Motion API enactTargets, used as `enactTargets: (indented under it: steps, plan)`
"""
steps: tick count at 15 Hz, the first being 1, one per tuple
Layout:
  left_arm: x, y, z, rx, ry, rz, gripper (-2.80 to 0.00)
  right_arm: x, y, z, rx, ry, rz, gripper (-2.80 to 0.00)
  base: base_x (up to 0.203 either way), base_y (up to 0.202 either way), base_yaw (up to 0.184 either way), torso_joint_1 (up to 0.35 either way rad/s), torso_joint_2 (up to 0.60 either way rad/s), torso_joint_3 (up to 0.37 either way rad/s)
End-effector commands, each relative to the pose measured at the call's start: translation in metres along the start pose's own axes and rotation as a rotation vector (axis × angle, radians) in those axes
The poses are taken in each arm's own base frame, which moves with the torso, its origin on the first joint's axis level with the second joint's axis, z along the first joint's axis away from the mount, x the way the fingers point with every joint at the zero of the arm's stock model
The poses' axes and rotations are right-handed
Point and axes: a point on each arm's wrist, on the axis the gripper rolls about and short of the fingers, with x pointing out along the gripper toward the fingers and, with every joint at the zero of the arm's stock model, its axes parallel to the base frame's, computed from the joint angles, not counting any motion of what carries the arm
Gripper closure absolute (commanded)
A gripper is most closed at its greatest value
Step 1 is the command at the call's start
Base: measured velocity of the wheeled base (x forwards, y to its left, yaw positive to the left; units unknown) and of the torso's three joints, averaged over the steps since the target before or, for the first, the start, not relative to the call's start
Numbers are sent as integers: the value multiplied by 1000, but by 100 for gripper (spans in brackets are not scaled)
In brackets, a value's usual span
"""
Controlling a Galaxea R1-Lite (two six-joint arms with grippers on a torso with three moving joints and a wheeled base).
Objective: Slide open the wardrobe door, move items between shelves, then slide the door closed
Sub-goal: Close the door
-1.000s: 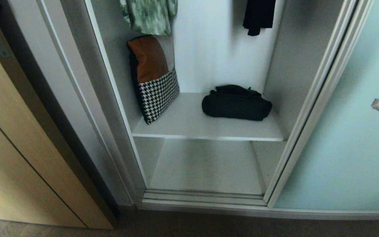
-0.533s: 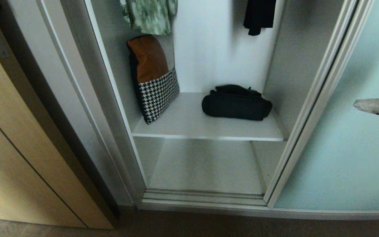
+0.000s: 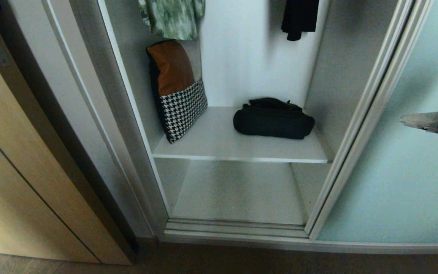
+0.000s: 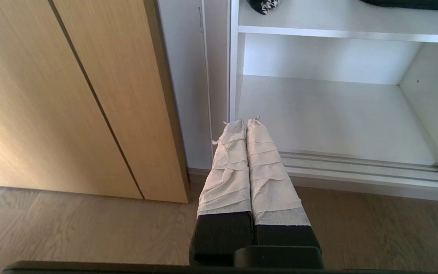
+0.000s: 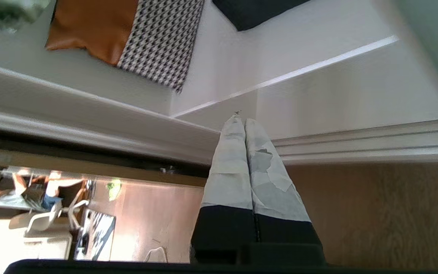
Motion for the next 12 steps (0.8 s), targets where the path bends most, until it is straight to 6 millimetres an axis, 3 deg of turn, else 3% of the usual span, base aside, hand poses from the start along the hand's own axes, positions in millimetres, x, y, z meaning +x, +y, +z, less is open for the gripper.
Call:
enactTargets:
  steps: [1,12]
  plan:
    - [0,0,0,1,1,0,0,8,-17,8,21,-7,-21,0,0,0,0,0,0,0]
    - [0,0,0,1,1,0,0,46,-55,27,43,-8,-53,0,0,0,0,0,0,0]
